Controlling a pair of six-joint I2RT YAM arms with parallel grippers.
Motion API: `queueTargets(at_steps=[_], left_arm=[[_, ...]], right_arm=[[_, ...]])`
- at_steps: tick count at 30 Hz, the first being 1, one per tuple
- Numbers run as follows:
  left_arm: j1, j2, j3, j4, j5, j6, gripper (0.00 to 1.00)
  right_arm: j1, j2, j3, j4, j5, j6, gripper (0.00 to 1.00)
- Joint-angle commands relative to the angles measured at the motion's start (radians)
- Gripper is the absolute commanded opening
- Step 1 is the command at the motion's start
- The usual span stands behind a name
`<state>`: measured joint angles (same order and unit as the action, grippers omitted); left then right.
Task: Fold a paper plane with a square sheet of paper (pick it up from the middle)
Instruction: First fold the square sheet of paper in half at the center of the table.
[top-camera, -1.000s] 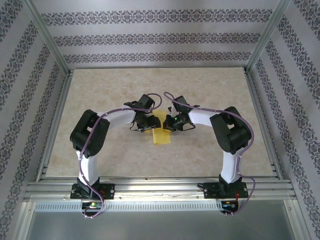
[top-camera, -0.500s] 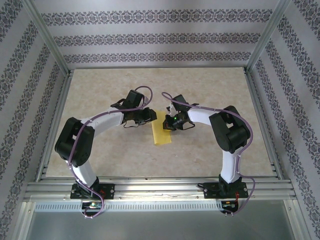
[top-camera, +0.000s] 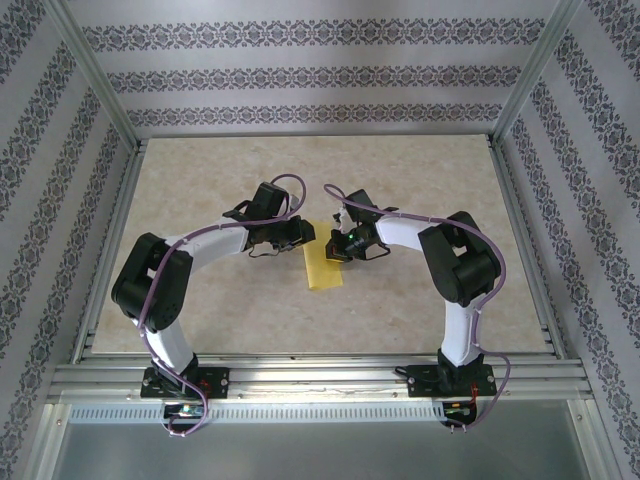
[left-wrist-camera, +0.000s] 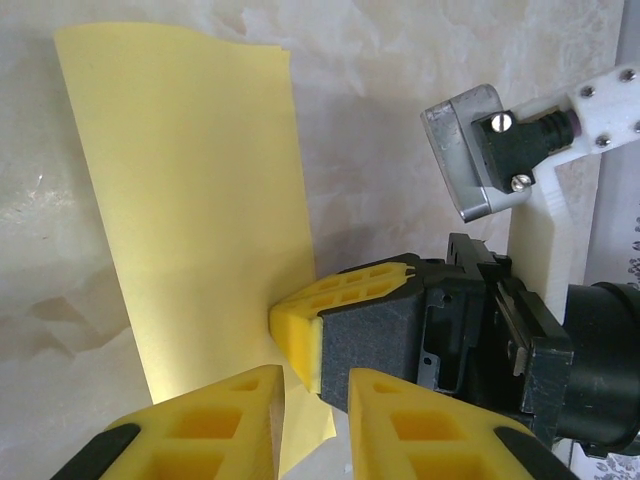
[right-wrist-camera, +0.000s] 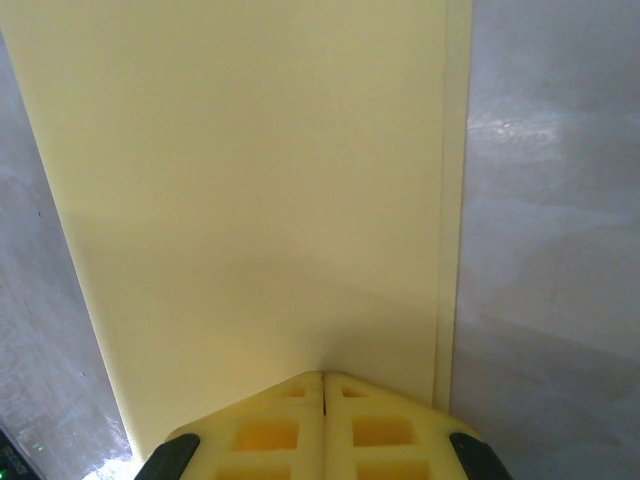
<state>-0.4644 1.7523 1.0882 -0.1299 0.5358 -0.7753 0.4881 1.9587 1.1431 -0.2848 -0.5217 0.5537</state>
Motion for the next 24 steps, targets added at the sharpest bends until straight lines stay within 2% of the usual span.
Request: queueTargets(at_steps=[1,4,9,16,24], left_arm=[[0.005,-0.017,-0.004,0.033,0.019,0.014,0.21],[0.005,-0.012,-0.011,0.051,0.024,0.011,0.17],[0.006,0.040,0.008,0.078,0.080,0.009,0.01],[0.003,0.111,0.002,0.135,0.132,0.000,0.00],[-0.002,0.153,-0.048,0.156,0.076,0.007,0.00]], right_arm=[[0.010,0.047,-0.045,-0.078,0.072,0.011,0.00],[0.010,0.052,-0.045,-0.079,0.072,0.008,0.00],[0.011,0.043,-0.033,-0.099,0.081,0.004,0.00],[0.009,0.037,-0.027,-0.102,0.088,0.015,0.00],[0.012,0.047,-0.017,-0.103,0.084,0.024,0.00]])
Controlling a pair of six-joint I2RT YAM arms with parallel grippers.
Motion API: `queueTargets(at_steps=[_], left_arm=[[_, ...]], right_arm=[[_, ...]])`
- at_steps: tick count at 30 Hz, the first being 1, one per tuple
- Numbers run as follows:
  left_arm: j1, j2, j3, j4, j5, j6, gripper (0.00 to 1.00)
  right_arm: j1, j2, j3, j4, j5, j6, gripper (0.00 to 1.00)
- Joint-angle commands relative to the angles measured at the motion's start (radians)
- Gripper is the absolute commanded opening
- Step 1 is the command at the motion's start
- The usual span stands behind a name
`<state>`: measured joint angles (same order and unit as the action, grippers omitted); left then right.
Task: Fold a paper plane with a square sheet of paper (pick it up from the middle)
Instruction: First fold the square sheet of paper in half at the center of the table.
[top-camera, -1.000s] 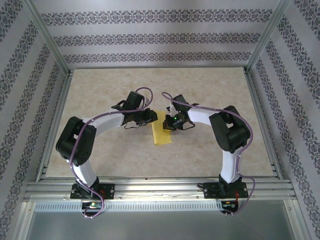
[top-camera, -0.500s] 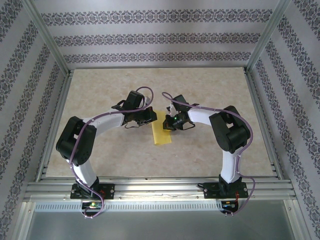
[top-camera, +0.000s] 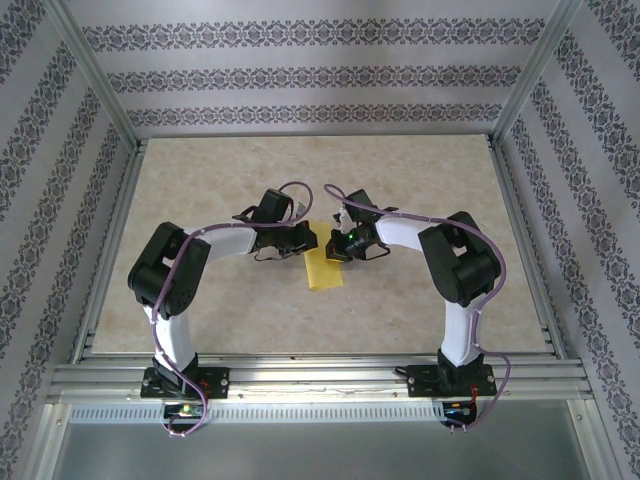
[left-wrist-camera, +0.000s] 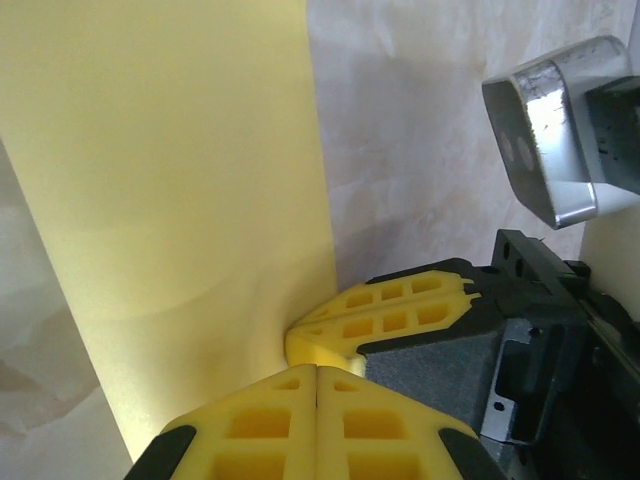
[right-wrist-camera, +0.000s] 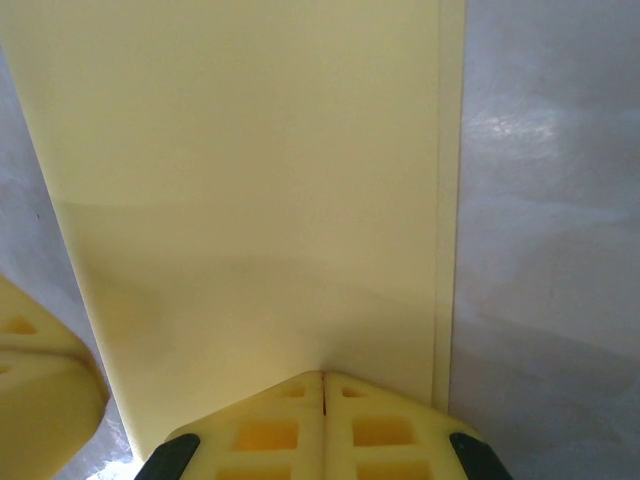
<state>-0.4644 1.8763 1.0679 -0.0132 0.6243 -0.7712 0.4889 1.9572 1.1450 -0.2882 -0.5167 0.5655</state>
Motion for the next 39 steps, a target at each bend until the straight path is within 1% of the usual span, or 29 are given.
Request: queueTargets(at_steps=[1,6,9,11,14,16,21,24,27,29,31,34,39], left_arm=[[-0.002,0.030,-0.038,0.042,-0.021,0.006,0.00],[-0.002,0.042,-0.100,0.054,-0.068,0.031,0.00],[-0.001,0.057,-0.125,0.025,-0.100,0.054,0.00],[0.004,0.055,-0.144,0.029,-0.103,0.056,0.00],[0.004,0.034,-0.141,0.036,-0.070,0.051,0.01],[0.001,-0.012,-0.108,0.006,-0.046,0.053,0.03],[-0.006,-0.128,-0.054,-0.072,-0.035,0.036,0.05],[-0.015,-0.145,-0.108,-0.003,-0.001,-0.026,0.04],[-0.026,-0.117,-0.164,0.100,0.057,-0.074,0.03],[-0.031,-0.094,-0.188,0.117,0.044,-0.089,0.02],[-0.031,-0.066,-0.202,0.107,0.041,-0.071,0.02],[-0.032,-0.047,-0.240,0.089,-0.005,-0.051,0.02],[-0.031,-0.067,-0.269,0.011,-0.053,0.020,0.03]], right_arm=[[0.011,0.042,-0.024,-0.098,0.084,0.014,0.00],[0.011,0.034,-0.039,-0.098,0.086,0.013,0.00],[0.011,0.032,-0.049,-0.096,0.095,0.019,0.00],[0.011,0.032,-0.052,-0.095,0.101,0.020,0.00],[0.011,0.030,-0.057,-0.094,0.112,0.027,0.00],[0.012,0.026,-0.057,-0.094,0.116,0.031,0.00],[0.014,0.025,-0.047,-0.096,0.111,0.038,0.00],[0.012,0.022,-0.051,-0.095,0.118,0.039,0.00],[0.014,0.030,-0.052,-0.092,0.107,0.037,0.00],[0.014,0.031,-0.058,-0.086,0.107,0.039,0.00],[0.014,0.028,-0.061,-0.085,0.107,0.040,0.00],[0.014,0.023,-0.069,-0.078,0.104,0.044,0.00],[0.010,0.024,-0.071,-0.078,0.112,0.044,0.00]])
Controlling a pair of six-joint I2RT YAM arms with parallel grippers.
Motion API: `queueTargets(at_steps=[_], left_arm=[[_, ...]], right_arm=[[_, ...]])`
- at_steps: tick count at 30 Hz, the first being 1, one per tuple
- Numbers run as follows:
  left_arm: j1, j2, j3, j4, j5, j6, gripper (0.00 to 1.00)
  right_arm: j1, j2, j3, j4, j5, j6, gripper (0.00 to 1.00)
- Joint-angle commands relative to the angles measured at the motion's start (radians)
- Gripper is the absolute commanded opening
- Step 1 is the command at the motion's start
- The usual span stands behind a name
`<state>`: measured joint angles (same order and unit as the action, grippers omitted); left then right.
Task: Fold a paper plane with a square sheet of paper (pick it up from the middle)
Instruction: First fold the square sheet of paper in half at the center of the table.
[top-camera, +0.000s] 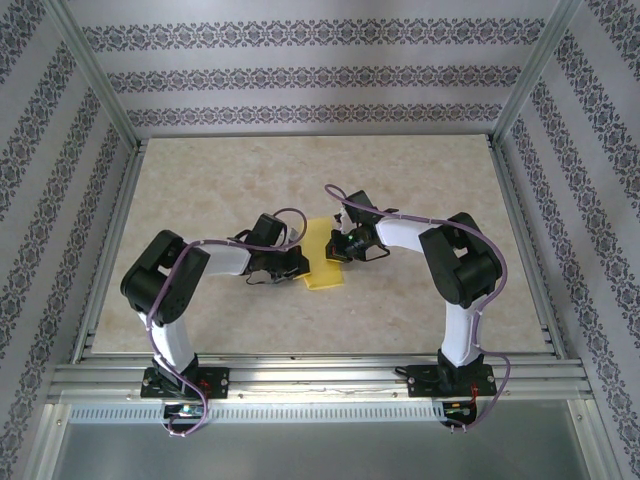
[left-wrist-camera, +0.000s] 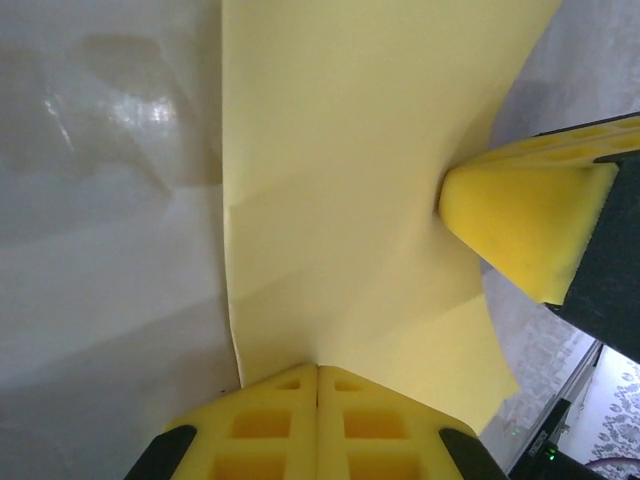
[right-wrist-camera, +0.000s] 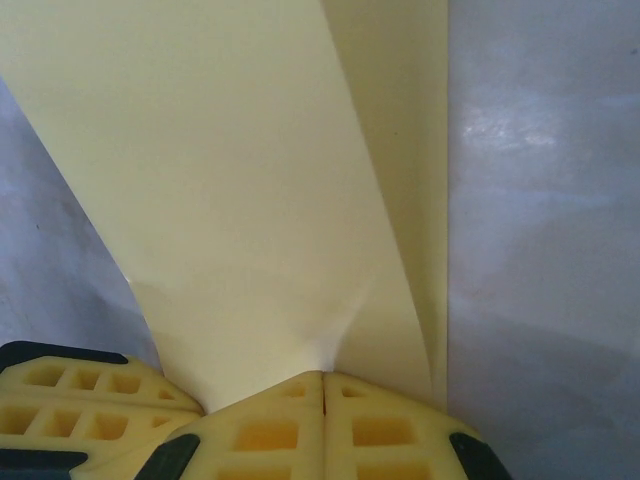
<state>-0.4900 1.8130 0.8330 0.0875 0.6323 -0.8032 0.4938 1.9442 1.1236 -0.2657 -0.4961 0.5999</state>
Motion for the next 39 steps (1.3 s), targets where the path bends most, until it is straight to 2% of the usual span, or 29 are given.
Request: queueTargets(at_steps=[1,8,12,15,20,24,31,34,36,39], left_arm=[[-0.005,-0.012,-0.024,-0.120,-0.060,0.072,0.04],[-0.040,-0.107,0.040,-0.068,0.019,-0.001,0.05],[-0.056,-0.112,-0.009,0.024,0.032,-0.059,0.05],[-0.058,-0.080,-0.031,-0.009,0.008,-0.034,0.04],[-0.058,-0.014,-0.104,0.054,0.017,-0.036,0.03],[-0.056,-0.060,-0.102,-0.107,-0.045,0.054,0.04],[-0.065,-0.136,-0.041,-0.096,0.015,0.050,0.05],[-0.066,-0.128,-0.032,-0.071,0.008,0.052,0.06],[-0.065,-0.103,-0.031,-0.040,0.041,0.053,0.07],[-0.065,-0.063,-0.029,-0.096,0.030,0.081,0.06]], right_arm=[[0.006,0.038,-0.049,-0.102,0.092,0.012,0.00],[0.006,0.025,-0.051,-0.106,0.093,0.010,0.00],[0.006,0.029,-0.048,-0.101,0.087,0.015,0.00],[0.008,0.029,-0.043,-0.101,0.083,0.014,0.00],[0.008,0.027,-0.051,-0.101,0.088,0.014,0.00],[0.008,0.039,-0.043,-0.105,0.087,0.018,0.00],[0.006,0.036,-0.046,-0.101,0.088,0.015,0.00],[0.006,0.035,-0.048,-0.100,0.087,0.016,0.00],[0.007,0.036,-0.045,-0.099,0.084,0.017,0.00],[0.008,0.036,-0.041,-0.102,0.083,0.017,0.00]])
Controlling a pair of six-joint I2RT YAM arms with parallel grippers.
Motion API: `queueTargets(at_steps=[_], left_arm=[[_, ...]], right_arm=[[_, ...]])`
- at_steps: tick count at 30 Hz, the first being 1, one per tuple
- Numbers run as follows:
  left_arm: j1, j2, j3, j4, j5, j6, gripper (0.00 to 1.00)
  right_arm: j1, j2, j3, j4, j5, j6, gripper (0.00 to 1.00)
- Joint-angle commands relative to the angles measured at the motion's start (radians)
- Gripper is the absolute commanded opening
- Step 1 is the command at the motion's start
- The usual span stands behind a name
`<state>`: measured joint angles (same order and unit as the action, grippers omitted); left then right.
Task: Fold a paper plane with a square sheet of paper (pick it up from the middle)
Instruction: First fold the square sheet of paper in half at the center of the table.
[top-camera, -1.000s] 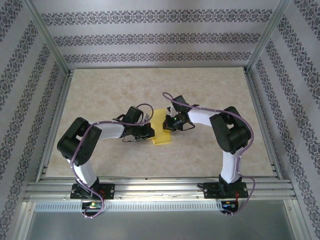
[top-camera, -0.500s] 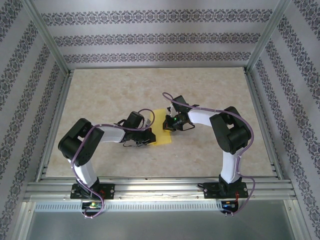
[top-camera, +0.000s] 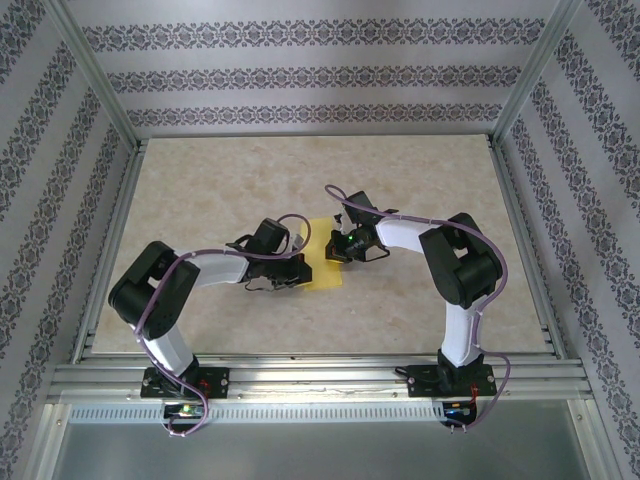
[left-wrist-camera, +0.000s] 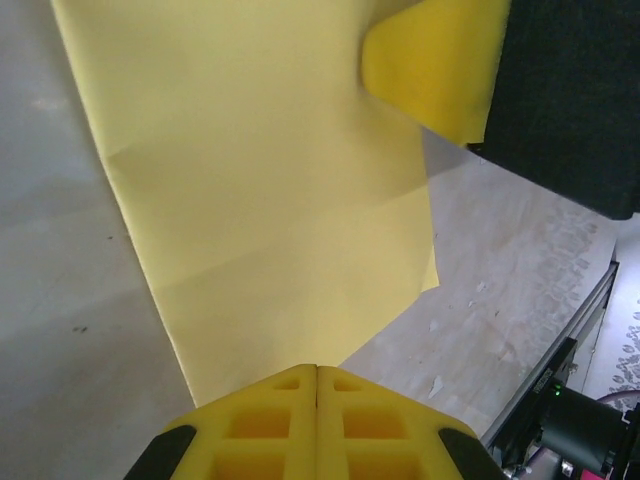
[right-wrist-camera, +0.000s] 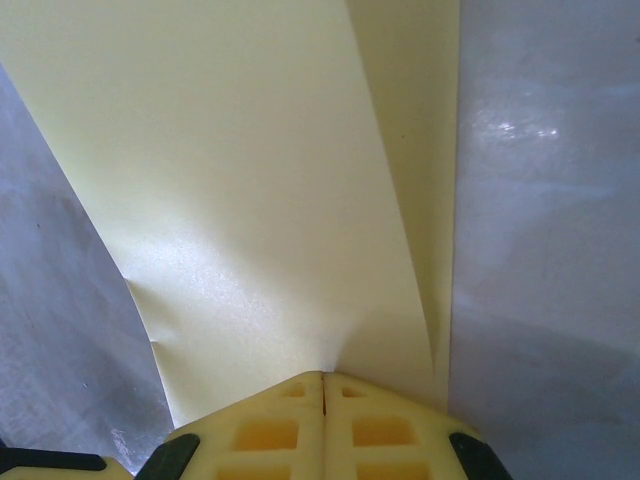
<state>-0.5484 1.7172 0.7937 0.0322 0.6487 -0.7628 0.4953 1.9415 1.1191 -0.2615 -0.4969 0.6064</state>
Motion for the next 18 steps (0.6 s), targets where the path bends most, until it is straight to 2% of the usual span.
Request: queueTargets(at_steps=[1,7,13,18], left_arm=[[-0.007,0.035,-0.008,-0.033,0.015,0.040,0.06],[-0.007,0.033,-0.092,-0.027,0.051,0.061,0.06],[-0.012,-0.033,-0.051,-0.144,0.045,0.139,0.06],[-0.004,-0.097,0.025,-0.119,0.064,0.127,0.11]], right_arm=[[0.006,0.038,-0.040,-0.103,0.086,0.011,0.00],[0.005,0.036,-0.046,-0.103,0.090,0.012,0.00],[0.005,0.036,-0.044,-0.110,0.094,0.007,0.00],[0.005,0.039,-0.042,-0.113,0.090,0.004,0.00]])
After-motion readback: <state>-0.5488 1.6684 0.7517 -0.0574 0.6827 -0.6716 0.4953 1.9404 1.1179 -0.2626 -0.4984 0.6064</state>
